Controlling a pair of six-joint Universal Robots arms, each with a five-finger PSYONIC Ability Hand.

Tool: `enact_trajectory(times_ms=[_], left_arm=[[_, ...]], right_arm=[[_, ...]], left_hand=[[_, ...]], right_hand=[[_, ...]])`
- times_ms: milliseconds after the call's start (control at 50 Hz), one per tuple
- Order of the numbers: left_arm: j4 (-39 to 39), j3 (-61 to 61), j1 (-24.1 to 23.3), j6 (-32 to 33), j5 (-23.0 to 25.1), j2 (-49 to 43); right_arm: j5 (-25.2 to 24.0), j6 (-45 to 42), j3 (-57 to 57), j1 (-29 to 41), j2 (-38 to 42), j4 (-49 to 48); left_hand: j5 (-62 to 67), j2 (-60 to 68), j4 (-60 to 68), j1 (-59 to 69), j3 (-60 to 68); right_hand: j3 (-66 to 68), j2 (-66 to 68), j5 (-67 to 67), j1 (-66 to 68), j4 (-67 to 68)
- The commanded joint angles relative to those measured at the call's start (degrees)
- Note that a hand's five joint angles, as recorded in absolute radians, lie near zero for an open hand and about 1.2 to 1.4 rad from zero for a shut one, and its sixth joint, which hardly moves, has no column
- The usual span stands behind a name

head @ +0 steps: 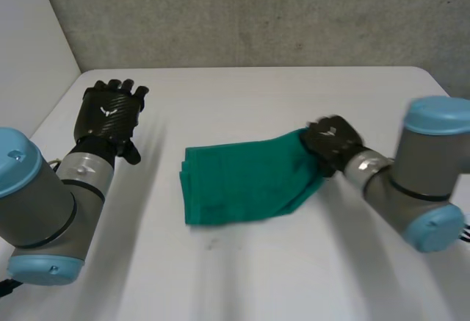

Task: Fold the towel.

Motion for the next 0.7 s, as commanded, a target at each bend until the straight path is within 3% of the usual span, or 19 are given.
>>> enact_trajectory(times_ms=[20,140,200,240,260,280,300,320,380,480,560,700], left_arm=[[0.0,0.28,0.07,0.0,-0.14,0.7],[0.09,1.16,-0.46,-0.17,-0.14,0.7],[0.09,1.95,-1.86,-0.87,-0.14,0.52],[0.09,2.57,-2.74,-1.49,-0.23,0.43],[0.01,2.92,-3.09,-2.01,-0.23,0.43],[0.0,3.53,-3.88,-3.06,-0.23,0.35],[-0.08,3.88,-4.23,-3.68,-0.14,0.08],[-0.26,4.32,-4.5,-4.38,-0.14,-0.09],[-1.13,6.69,-5.64,-7.63,-0.14,-0.88],[-4.65,11.87,-8.45,-14.75,-0.05,-4.39],[-11.22,18.19,-11.61,-22.03,0.21,-10.27],[-19.23,25.5,-14.43,-27.68,0.39,-19.68]], right_arm=[[-1.11,-1.19,-7.64,14.78,3.24,0.48],[-2.43,-4.27,-10.72,21.39,9.57,1.36],[-0.6,-6.99,-12.13,22.28,12.65,2.06],[1.42,-7.26,-13.18,22.19,13.27,2.59],[4.57,-7.09,-13.79,21.93,13.19,2.85],[6.16,-6.91,-13.63,21.84,12.84,2.94],[6.18,-6.91,-13.62,21.84,12.84,2.94],[9.66,-4.91,-13.45,21.23,11.44,2.94],[10.31,-0.07,-12.75,20.08,8.63,2.59],[6.89,16.16,-9.85,13.24,2.12,2.59],[4.17,23.56,-9.76,9.46,1.76,3.29],[3.01,24.99,-10.81,6.63,4.92,6.8]], left_hand=[[-1.69,-1.27,-1.37,-1.27,-2.15],[-1.35,-0.93,-1.04,-0.93,-1.82],[-1.35,-0.93,-1.04,-0.93,-1.81],[-1.35,-0.93,-1.04,-0.93,-1.81],[-1.18,-0.76,-0.87,-0.76,-1.65],[-1.01,-0.6,-0.7,-0.6,-1.48],[-0.85,-0.43,-0.53,-0.43,-1.31],[-0.68,-0.26,-0.36,-0.26,-1.14],[0.0,0.42,0.31,0.42,-0.47],[0.67,1.09,0.98,1.09,0.2],[0.84,1.26,1.15,1.26,0.37],[1.17,1.59,1.49,1.59,0.71]], right_hand=[[12.41,12.9,14.05,27.21,11.82],[12.41,12.9,14.05,27.21,11.82],[10.81,11.3,12.44,25.61,10.22],[-20.67,-20.18,-19.03,-5.87,-21.26],[-48.97,-48.48,-47.34,-34.17,-49.56],[-54.75,-54.26,-53.12,-39.95,-55.34],[-54.81,-54.32,-53.17,-40.01,-55.4],[-57.59,-57.1,-55.95,-42.79,-58.18],[-57.59,-57.1,-55.95,-42.79,-58.18],[-57.59,-57.1,-55.95,-42.79,-58.18],[-57.59,-57.1,-55.95,-42.79,-58.18],[-57.59,-57.1,-55.95,-42.79,-58.18]])
